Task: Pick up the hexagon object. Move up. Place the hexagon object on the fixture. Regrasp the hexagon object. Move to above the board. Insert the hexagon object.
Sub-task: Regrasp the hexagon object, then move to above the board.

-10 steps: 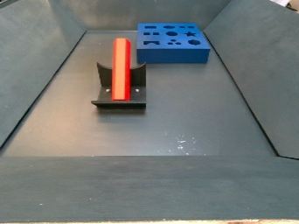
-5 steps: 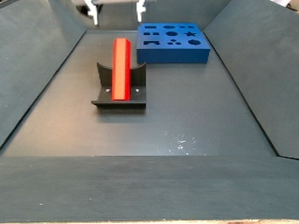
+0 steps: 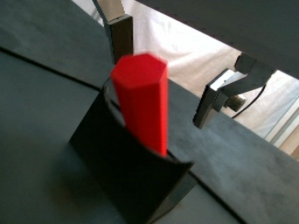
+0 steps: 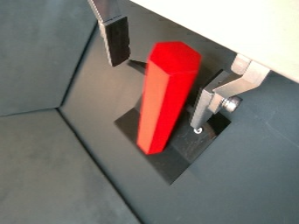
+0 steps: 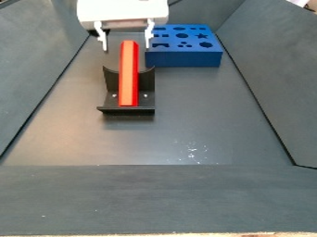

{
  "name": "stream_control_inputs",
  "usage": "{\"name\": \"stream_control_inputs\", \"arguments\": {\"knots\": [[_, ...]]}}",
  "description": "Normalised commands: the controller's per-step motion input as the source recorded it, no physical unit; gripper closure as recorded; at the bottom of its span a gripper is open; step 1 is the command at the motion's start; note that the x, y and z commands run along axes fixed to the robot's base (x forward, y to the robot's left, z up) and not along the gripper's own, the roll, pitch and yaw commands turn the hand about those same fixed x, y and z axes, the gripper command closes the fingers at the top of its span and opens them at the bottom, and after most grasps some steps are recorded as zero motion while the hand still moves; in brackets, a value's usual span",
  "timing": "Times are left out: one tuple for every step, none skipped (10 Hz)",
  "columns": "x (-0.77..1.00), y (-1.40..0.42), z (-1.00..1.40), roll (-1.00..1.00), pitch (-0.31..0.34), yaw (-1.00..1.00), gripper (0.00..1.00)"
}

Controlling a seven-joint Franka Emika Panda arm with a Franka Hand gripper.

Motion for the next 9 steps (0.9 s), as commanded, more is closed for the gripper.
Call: {"name": "stream_control_inputs", "arguments": {"knots": [[0.07,0.00,-0.30,0.06,0.003,-0.02,0.00],[0.00,0.00,0.00,0.00,0.000,0.00,1.00],[-0.02,0.04,1.00,-0.17,0.194,-0.25,1.00],[-0.02,0.04,1.00,-0.18,0.197,-0.23,1.00],[-0.03,0.04,1.00,-0.17,0.208,-0.18,1.00],[-0.04,0.03,1.00,-0.15,0.219,-0.05,1.00],[-0.04,0.03,1.00,-0.14,0.221,0.00,1.00],[-0.04,0.03,1.00,-0.10,0.205,0.06,1.00],[-0.04,0.03,1.00,-0.08,0.189,0.08,1.00]]}}
